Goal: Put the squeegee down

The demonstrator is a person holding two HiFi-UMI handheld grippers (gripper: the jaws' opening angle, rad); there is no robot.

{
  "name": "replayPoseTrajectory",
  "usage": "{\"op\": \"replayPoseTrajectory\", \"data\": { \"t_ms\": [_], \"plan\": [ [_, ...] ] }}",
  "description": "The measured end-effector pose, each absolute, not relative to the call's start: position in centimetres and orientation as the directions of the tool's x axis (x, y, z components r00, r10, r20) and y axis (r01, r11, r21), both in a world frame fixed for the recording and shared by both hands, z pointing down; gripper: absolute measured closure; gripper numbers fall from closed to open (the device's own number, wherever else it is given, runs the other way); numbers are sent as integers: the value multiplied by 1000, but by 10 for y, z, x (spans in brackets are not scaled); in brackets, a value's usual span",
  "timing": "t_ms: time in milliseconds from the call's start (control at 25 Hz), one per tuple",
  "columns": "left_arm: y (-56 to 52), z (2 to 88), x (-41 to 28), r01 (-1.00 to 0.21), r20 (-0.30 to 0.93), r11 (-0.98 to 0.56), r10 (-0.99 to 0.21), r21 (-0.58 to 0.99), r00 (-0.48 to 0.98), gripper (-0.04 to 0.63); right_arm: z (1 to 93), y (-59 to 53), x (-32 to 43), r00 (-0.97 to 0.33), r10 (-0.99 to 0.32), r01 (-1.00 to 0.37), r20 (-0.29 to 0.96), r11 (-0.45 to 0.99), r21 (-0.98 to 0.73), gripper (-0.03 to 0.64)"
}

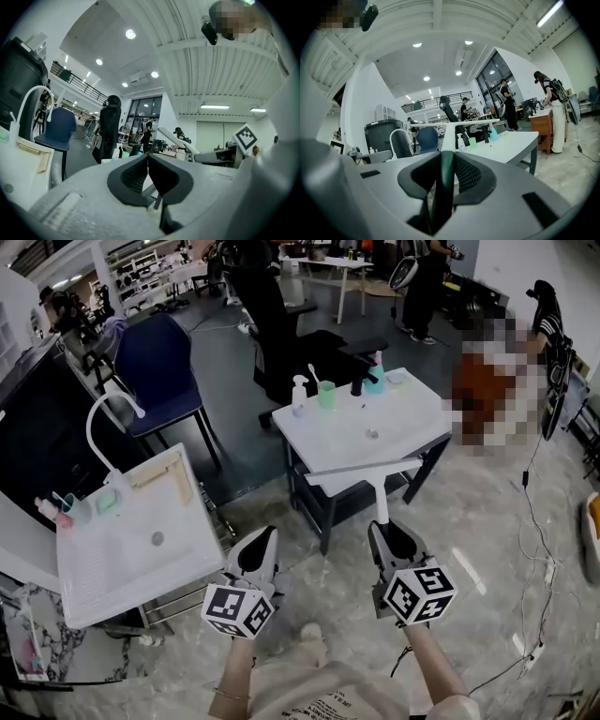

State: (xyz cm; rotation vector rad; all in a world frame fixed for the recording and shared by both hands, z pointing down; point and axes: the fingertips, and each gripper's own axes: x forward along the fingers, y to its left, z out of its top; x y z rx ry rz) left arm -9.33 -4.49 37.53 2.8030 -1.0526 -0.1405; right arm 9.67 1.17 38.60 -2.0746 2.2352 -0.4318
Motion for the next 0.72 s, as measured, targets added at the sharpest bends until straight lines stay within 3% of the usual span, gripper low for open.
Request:
{"op": "replayPoseTrajectory", "data": {
  "t_ms": [720],
  "plan": [
    [-139, 392, -66, -680, -16, -706, -696, 196, 718, 572, 397, -97, 118, -164, -971, -963, 173, 119, -241, 522]
  ]
}}
